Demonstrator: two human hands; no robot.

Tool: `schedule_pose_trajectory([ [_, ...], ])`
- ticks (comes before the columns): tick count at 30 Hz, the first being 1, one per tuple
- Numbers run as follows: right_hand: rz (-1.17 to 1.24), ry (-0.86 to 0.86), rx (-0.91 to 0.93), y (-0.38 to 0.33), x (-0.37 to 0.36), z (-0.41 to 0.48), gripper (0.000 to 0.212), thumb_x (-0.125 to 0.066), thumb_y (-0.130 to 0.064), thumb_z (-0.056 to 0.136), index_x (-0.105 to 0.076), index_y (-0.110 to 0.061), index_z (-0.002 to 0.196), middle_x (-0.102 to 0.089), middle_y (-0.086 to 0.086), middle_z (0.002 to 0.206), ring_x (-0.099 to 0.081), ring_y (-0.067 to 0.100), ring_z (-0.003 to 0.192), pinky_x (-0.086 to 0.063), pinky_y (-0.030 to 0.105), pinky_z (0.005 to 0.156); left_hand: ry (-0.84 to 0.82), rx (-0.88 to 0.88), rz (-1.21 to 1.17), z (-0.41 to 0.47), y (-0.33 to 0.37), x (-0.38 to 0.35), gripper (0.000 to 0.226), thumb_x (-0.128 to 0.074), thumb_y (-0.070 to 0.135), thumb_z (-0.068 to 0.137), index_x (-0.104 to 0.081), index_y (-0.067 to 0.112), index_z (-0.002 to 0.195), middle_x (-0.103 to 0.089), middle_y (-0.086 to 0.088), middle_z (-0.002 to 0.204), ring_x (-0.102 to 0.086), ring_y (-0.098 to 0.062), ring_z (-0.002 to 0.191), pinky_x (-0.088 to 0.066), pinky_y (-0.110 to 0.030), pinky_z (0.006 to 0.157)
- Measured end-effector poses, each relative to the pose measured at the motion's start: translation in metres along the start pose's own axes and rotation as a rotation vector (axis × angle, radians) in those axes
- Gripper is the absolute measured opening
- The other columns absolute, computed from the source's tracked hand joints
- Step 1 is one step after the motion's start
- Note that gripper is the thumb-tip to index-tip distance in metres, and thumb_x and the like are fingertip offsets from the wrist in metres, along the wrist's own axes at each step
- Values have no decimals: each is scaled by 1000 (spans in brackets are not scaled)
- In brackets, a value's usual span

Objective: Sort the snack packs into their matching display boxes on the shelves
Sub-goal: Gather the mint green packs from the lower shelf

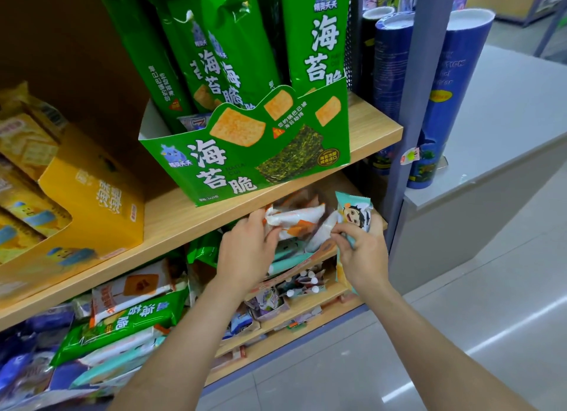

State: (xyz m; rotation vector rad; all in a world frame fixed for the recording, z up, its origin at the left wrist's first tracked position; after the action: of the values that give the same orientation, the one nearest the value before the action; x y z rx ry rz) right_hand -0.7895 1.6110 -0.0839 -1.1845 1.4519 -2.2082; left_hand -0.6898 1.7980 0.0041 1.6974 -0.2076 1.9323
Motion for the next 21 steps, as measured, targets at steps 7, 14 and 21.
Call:
schedule_pose_trajectory([
  [7, 47, -41, -14, -2, -6, -4, 5, -70, -17, 91, -74, -21, 91, -38, 2, 111, -46, 14, 83, -48, 27, 72, -5, -49, 159, -4, 19, -23, 42, -60, 41, 93, -43, 20, 126, -65, -3, 109, -68, -27, 83, -45, -32, 59],
  [14, 321, -101, -181, 11, -19, -8, 20, -72, -16, 89, -69, -35, 83, -41, 4, 112, -49, 9, 103, -42, 6, 78, -279, 305, -123, 28, 6, -67, 48, -61, 52, 90, -43, 14, 67, -50, -1, 66, -62, -29, 80, -38, -32, 60],
  [21, 380, -198, -230, 16, -31, -11, 32, -66, -15, 94, -68, -46, 86, -44, 3, 113, -51, 17, 112, -49, 26, 91, -373, 200, 74, 35, 8, -81, 42, -46, 57, 96, -52, 16, 88, -67, -10, 100, -64, -31, 93, -49, -36, 73],
])
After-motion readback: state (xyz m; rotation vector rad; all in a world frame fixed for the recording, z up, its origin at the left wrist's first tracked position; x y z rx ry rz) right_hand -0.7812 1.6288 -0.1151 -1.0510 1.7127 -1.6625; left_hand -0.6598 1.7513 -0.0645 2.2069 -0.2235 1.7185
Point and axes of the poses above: each hand's wrist, its own z-axis towards the middle knuckle, its own x-axis out of the back of the hand, y = z × x, the point moved 10 cm from there along z, towards the middle knuckle
